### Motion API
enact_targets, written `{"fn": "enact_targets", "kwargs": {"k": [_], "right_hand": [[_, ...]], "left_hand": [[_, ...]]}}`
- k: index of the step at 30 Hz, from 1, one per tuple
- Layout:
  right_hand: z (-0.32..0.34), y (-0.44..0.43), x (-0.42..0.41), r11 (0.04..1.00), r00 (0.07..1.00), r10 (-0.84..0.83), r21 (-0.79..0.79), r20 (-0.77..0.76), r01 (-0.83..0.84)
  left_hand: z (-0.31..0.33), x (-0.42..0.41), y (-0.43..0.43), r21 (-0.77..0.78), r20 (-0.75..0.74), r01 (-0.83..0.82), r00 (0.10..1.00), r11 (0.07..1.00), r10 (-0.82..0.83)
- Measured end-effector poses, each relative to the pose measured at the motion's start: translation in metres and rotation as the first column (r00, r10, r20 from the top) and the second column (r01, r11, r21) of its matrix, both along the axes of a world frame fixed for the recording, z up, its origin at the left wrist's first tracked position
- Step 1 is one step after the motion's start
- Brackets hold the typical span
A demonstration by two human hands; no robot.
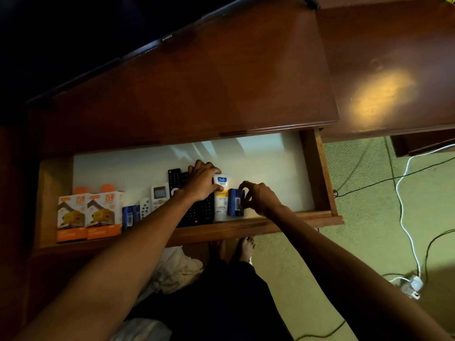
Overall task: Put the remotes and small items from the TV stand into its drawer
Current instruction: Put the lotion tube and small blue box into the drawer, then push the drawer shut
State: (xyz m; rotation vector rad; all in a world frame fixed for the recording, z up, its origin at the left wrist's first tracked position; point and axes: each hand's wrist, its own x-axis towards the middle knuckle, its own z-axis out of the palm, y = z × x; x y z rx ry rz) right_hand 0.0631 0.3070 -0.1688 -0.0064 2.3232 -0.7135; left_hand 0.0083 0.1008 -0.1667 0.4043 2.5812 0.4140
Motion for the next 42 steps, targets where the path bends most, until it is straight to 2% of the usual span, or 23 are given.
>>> {"fn": "enact_targets", "kwargs": {"k": [5,11,13,16,20,22,25,30,33,35,39,42], "right_hand": [[0.000,-0.002,0.000,0.996,0.997,0.082,0.024,0.010,-0.083],[0.001,-0.002,0.002,0.992,0.993,0.114,0.047,0.018,-0.115],[0.004,-0.002,0.001,0.984,0.988,0.151,0.091,0.007,-0.151],[0.015,-0.004,0.001,0.966,0.977,0.203,0.177,-0.066,-0.189],[0.043,-0.010,0.004,0.973,0.969,0.207,0.135,-0.136,-0.189],[0.058,-0.016,0.009,0.975,0.966,0.213,0.102,-0.149,-0.199],[0.075,-0.030,0.020,0.963,0.955,0.263,0.102,-0.135,-0.251],[0.087,-0.059,0.040,0.915,0.918,0.396,0.094,-0.018,-0.393],[0.086,-0.071,0.057,0.853,0.874,0.486,0.218,0.000,-0.474],[0.080,-0.073,0.064,0.825,0.853,0.522,0.262,-0.018,-0.500],[0.082,-0.070,0.064,0.802,0.828,0.551,0.342,-0.107,-0.489],[0.088,-0.073,0.065,0.776,0.806,0.581,0.377,-0.117,-0.505]], "left_hand": [[0.003,0.002,-0.002,-0.111,-0.037,0.021,0.999,0.994,-0.025],[0.007,0.005,-0.001,-0.153,-0.052,0.025,0.998,0.988,-0.033],[0.013,0.006,-0.002,-0.111,-0.049,0.000,0.999,0.994,-0.005],[0.030,0.013,-0.010,0.078,-0.036,-0.133,0.990,0.988,0.136],[0.069,0.036,-0.040,0.312,0.034,-0.254,0.966,0.915,0.256],[0.085,0.051,-0.063,0.353,0.055,-0.280,0.959,0.893,0.279],[0.093,0.070,-0.103,0.289,0.093,-0.273,0.962,0.918,0.257],[0.102,0.089,-0.159,0.181,0.195,-0.194,0.968,0.964,0.158],[0.093,0.101,-0.179,0.053,0.208,-0.083,0.976,0.995,0.071],[0.085,0.110,-0.185,0.004,0.175,0.024,0.984,1.000,-0.024],[0.083,0.112,-0.186,0.012,0.141,0.117,0.983,0.993,-0.117],[0.085,0.109,-0.180,-0.073,0.219,0.266,0.945,0.961,-0.245]]}}
